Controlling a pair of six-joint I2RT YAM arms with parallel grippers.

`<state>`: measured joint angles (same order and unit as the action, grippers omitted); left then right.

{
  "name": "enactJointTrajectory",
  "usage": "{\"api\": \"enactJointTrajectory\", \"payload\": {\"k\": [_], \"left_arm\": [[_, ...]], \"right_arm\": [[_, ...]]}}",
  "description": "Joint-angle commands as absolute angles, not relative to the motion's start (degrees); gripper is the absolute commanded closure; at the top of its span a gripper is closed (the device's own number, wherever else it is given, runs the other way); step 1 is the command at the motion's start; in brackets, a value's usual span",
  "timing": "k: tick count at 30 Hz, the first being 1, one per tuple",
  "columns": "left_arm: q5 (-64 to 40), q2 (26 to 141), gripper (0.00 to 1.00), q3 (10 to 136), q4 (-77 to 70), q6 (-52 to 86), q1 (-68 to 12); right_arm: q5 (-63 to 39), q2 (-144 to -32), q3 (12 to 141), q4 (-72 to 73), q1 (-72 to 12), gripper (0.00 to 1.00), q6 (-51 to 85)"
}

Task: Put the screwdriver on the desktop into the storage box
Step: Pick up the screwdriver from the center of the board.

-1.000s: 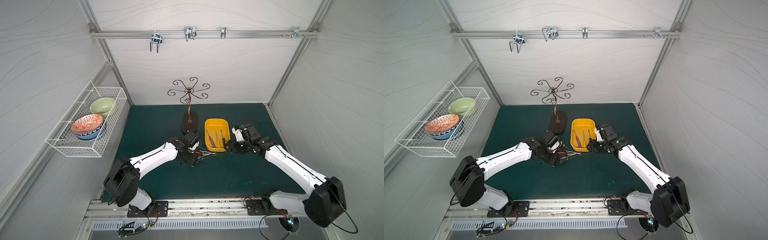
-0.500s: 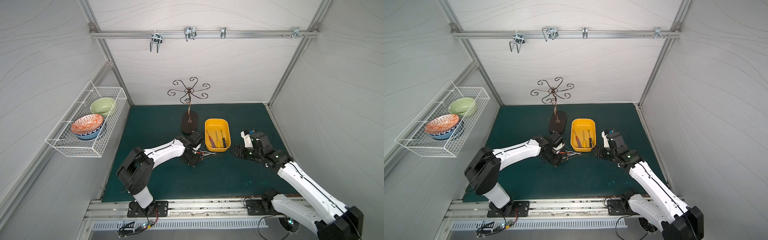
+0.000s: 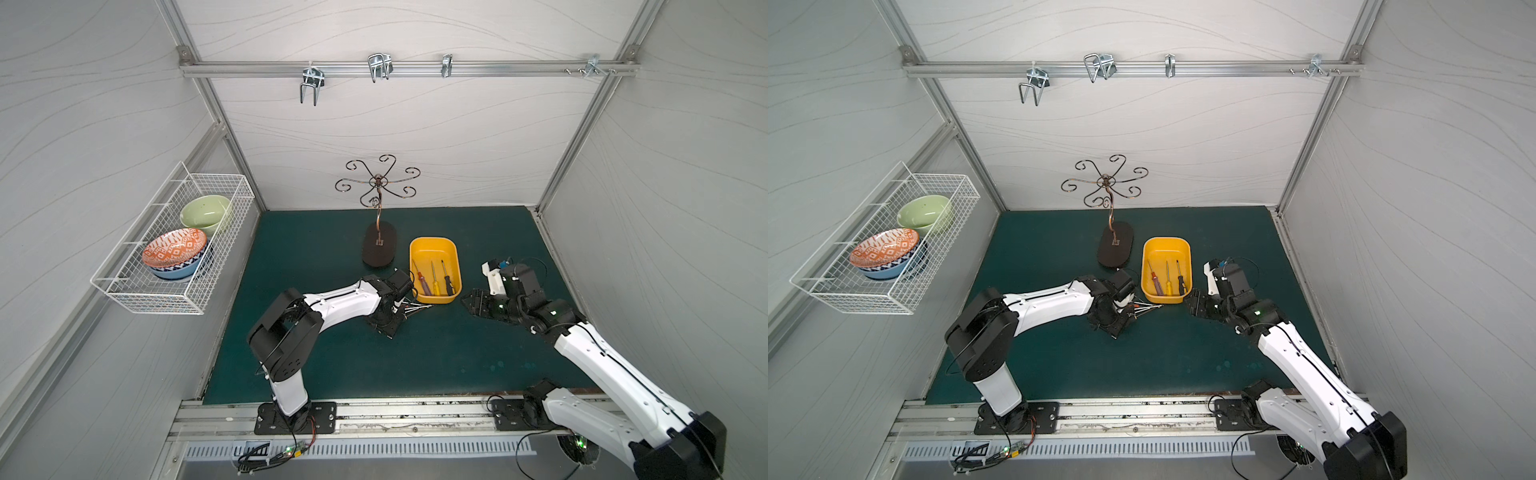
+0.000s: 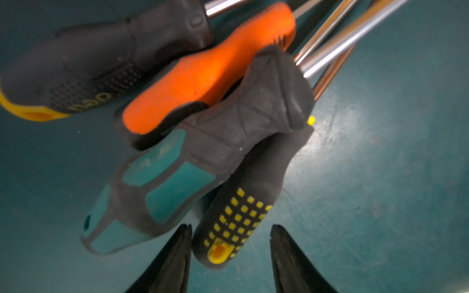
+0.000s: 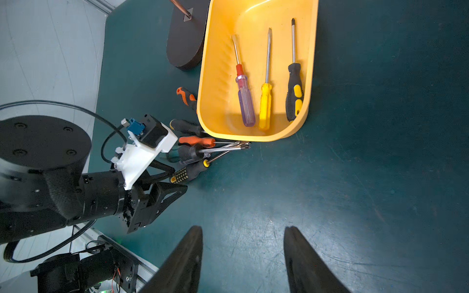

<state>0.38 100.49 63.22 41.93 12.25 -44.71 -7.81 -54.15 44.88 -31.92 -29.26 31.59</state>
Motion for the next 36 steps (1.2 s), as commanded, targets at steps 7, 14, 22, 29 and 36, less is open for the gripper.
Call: {"api": "enactJointTrajectory", "payload": {"k": [7, 14, 22, 29, 36], "left_arm": [[4.34, 102.26, 0.56, 66.16, 40.53, 14.39, -47.00], [4.57, 103.14, 0.60, 66.66, 39.65, 14.90, -47.86], [5.81, 105.11, 0.61, 67.56, 39.73, 15.45, -49.52], [6.69, 105.38, 0.58, 67.41, 40.12, 16.00, -50.36], [6.19, 105.79, 0.53, 68.24, 39.99, 15.83, -50.45]], "right_arm": [[-8.11, -54.59, 44.51, -31.18, -28.92, 0.46, 31.54], [-7.90, -54.21, 44.55, -31.73, -28.65, 0.46, 31.38], [-7.47, -53.35, 44.45, -32.49, -28.08, 0.46, 31.34], [-7.56, -52.78, 44.42, -32.70, -27.71, 0.45, 31.19], [-7.60, -52.46, 44.39, -32.94, -27.60, 0.46, 31.29]]}}
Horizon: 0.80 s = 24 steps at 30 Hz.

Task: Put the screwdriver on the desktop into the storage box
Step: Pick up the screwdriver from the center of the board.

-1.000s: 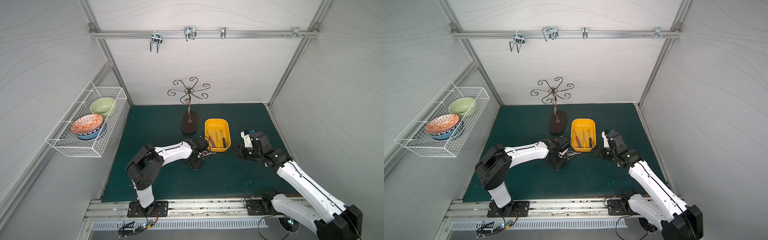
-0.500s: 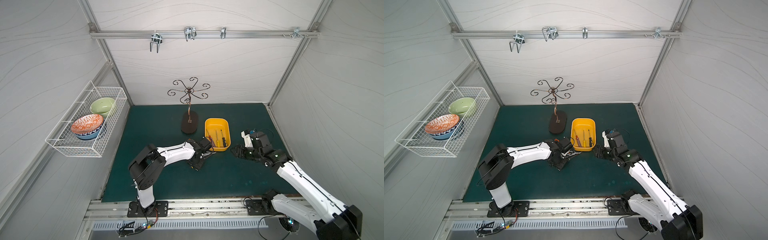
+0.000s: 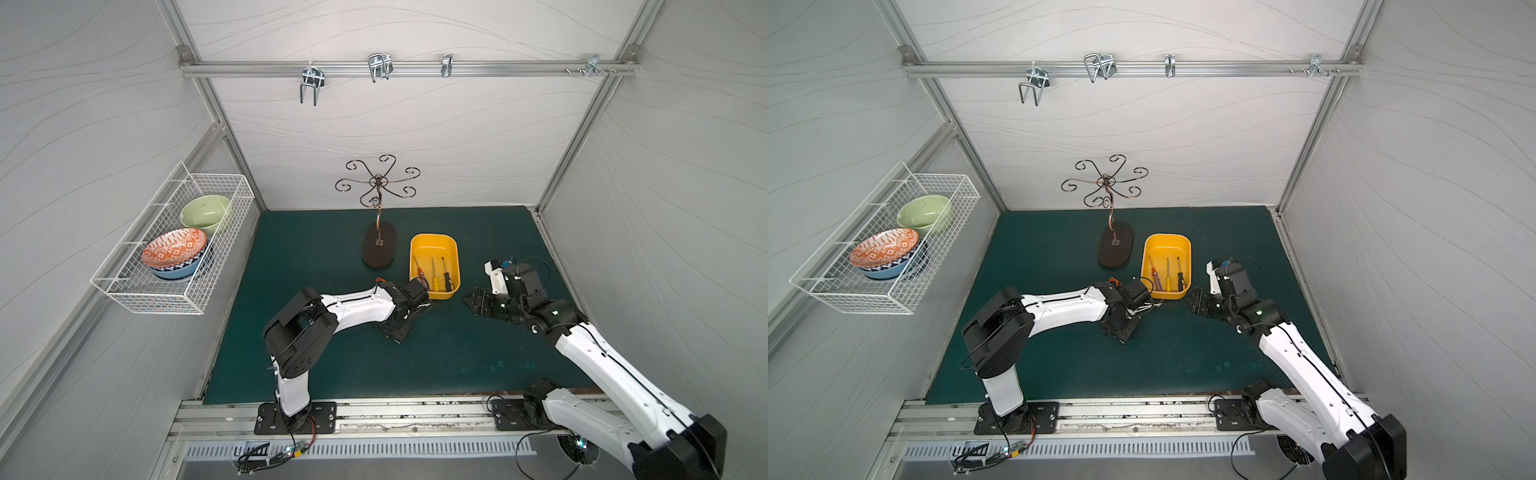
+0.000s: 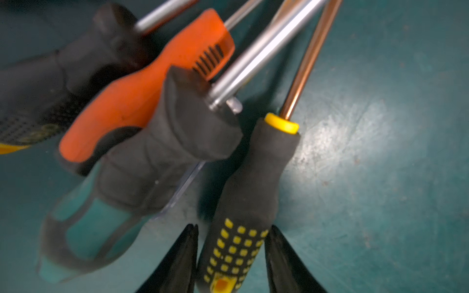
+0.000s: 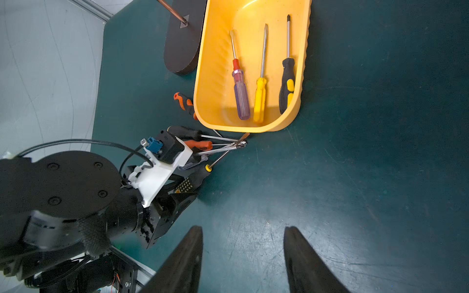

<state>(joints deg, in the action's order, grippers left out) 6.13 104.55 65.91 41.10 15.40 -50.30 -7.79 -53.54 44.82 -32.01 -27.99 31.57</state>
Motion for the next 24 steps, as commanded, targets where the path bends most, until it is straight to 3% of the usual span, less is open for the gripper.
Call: {"api": "enactJointTrajectory", "payload": {"k": [1, 13, 24], "left_arm": [[6.15, 105.90, 0.54, 68.46, 40.11, 15.74, -50.45], [6.50, 105.44, 0.79, 68.43, 40.95, 15.80, -51.11], [-0.71, 95.13, 1.00, 62.36, 42.19, 19.59, -54.12]], "right_arm": [[-7.53, -52.42, 44.54, -33.00, -27.55, 0.45, 31.28], [-7.30, -51.78, 44.52, -33.48, -27.07, 0.46, 31.25], [-6.78, -50.54, 44.32, -33.66, -26.72, 0.46, 31.36]]}}
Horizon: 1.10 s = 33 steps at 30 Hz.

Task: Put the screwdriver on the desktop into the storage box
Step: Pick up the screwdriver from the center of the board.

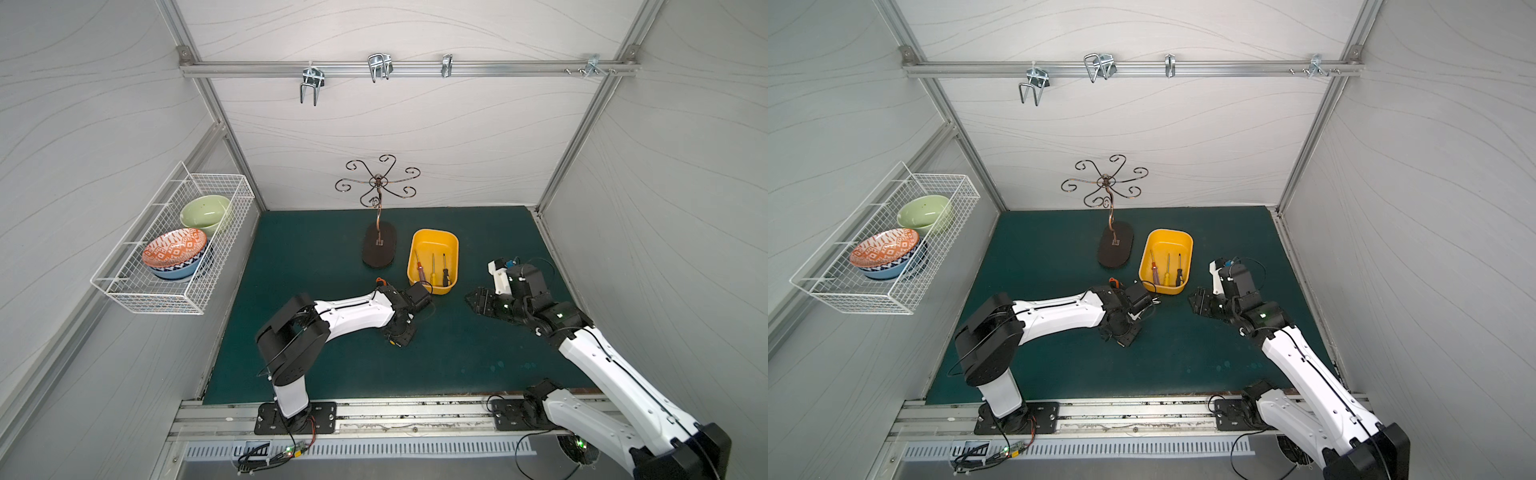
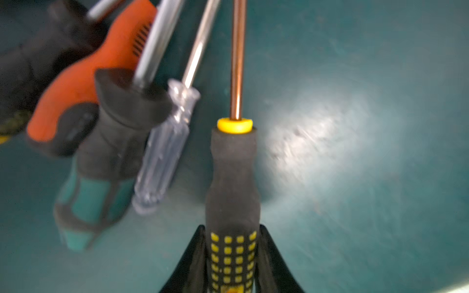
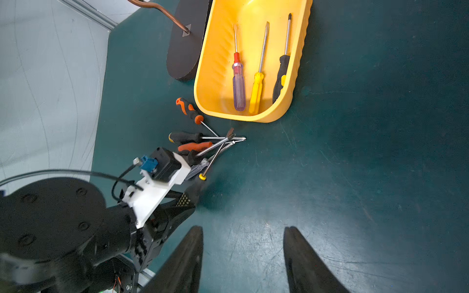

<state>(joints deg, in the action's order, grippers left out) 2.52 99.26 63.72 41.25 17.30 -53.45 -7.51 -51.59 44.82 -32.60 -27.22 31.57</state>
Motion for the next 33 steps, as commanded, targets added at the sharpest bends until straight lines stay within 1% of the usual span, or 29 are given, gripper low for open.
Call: {"api": "enactJointTrajectory", "payload": {"k": [1, 8, 14, 22, 26, 30, 33], "left_arm": [[-1.55, 93.73, 1.00, 61.35, 42.35, 20.09, -54.32], [-9.68, 84.51, 1.00, 56.38, 43.78, 21.82, -54.58], [-16.56, 82.77, 1.00, 54.07, 41.75, 21.97, -54.59], [-18.78, 86.12, 1.00, 54.92, 40.10, 21.10, -54.49], [-19.77, 85.56, 1.00, 55.23, 39.53, 21.41, -54.55], [-16.40, 84.17, 1.00, 58.74, 39.28, 23.16, -53.97], [-13.90, 84.73, 1.00, 63.58, 39.00, 25.72, -50.77]], "right_arm": [[-6.80, -50.43, 44.26, -33.66, -26.72, 0.46, 31.39], [-6.71, -50.18, 44.03, -33.44, -26.54, 0.46, 31.84], [-6.43, -49.75, 44.03, -33.56, -26.39, 0.46, 32.08], [-5.98, -48.80, 44.22, -34.57, -25.94, 0.46, 31.73], [-6.05, -48.56, 44.21, -34.74, -25.64, 0.46, 31.56], [-6.08, -48.44, 44.04, -34.32, -25.49, 0.46, 32.07], [-5.98, -48.50, 44.20, -34.27, -25.49, 0.46, 32.40]]}}
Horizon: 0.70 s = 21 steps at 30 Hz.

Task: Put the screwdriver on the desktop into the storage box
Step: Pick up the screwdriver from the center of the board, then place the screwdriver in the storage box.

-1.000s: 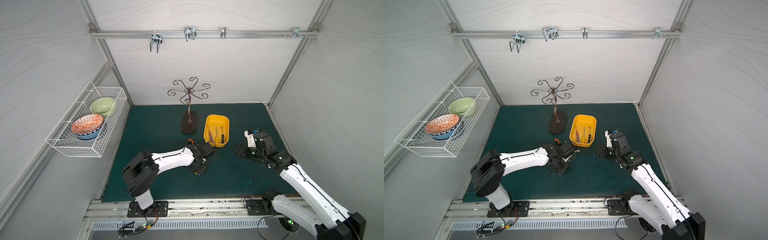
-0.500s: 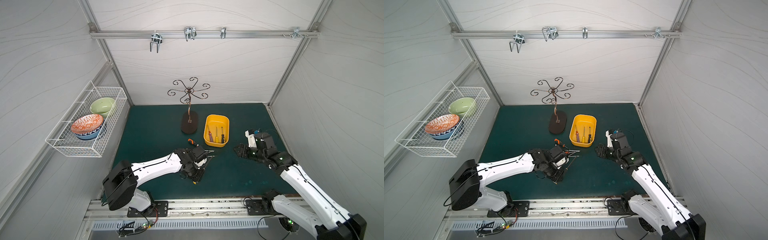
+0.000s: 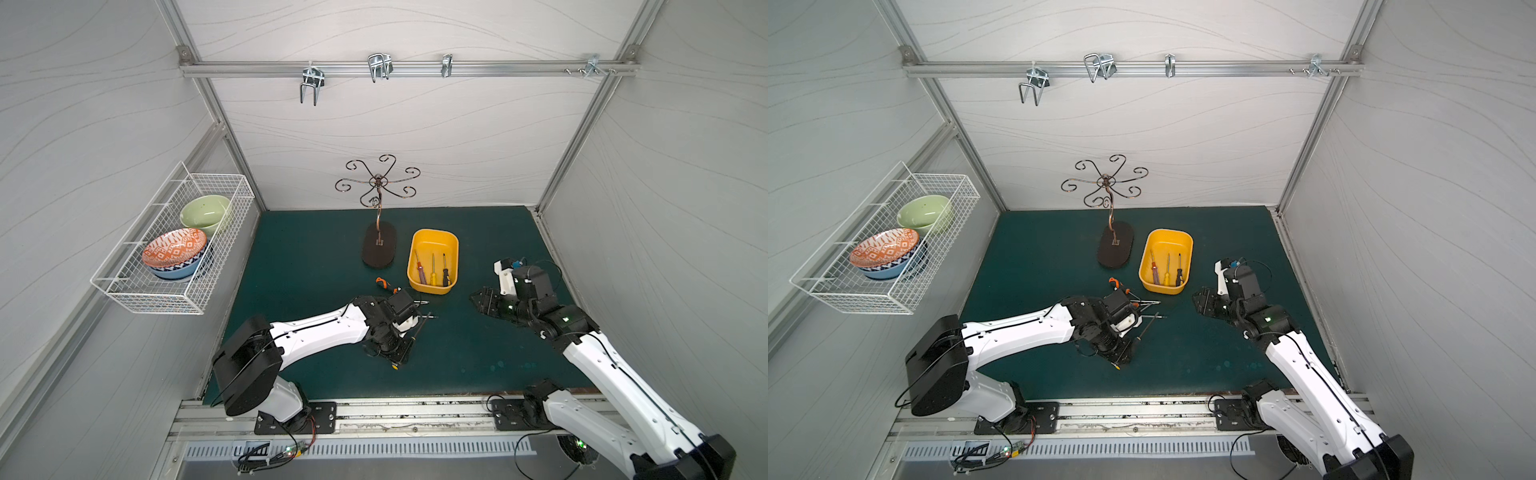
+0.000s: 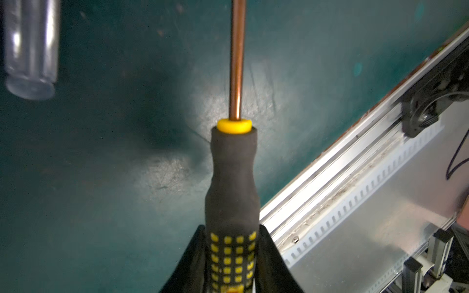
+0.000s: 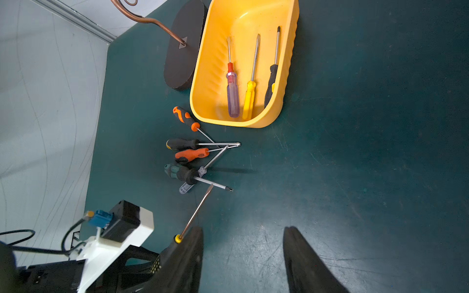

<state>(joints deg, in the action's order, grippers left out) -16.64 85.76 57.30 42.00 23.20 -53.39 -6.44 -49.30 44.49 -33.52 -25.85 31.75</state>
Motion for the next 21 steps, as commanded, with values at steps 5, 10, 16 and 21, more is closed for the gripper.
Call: {"api": "enactJointTrajectory", "payload": {"k": [5, 10, 16, 21], "left_arm": [[-10.68, 89.67, 1.00, 73.21, 37.60, 27.95, -45.61], [-8.22, 100.53, 1.00, 86.06, 40.53, 28.56, -43.81], [-3.10, 113.32, 1.00, 100.60, 47.75, 29.55, -43.62], [-0.89, 119.65, 1.00, 107.05, 47.92, 30.32, -43.16]], "right_arm": [[-4.81, -48.00, 44.69, -35.05, -25.32, 0.46, 32.43], [-4.25, -47.64, 44.43, -35.52, -24.87, 0.46, 32.71], [-3.69, -47.31, 44.00, -36.01, -24.13, 0.46, 32.69], [-4.18, -47.47, 43.36, -35.53, -23.73, 0.46, 32.69]]}}
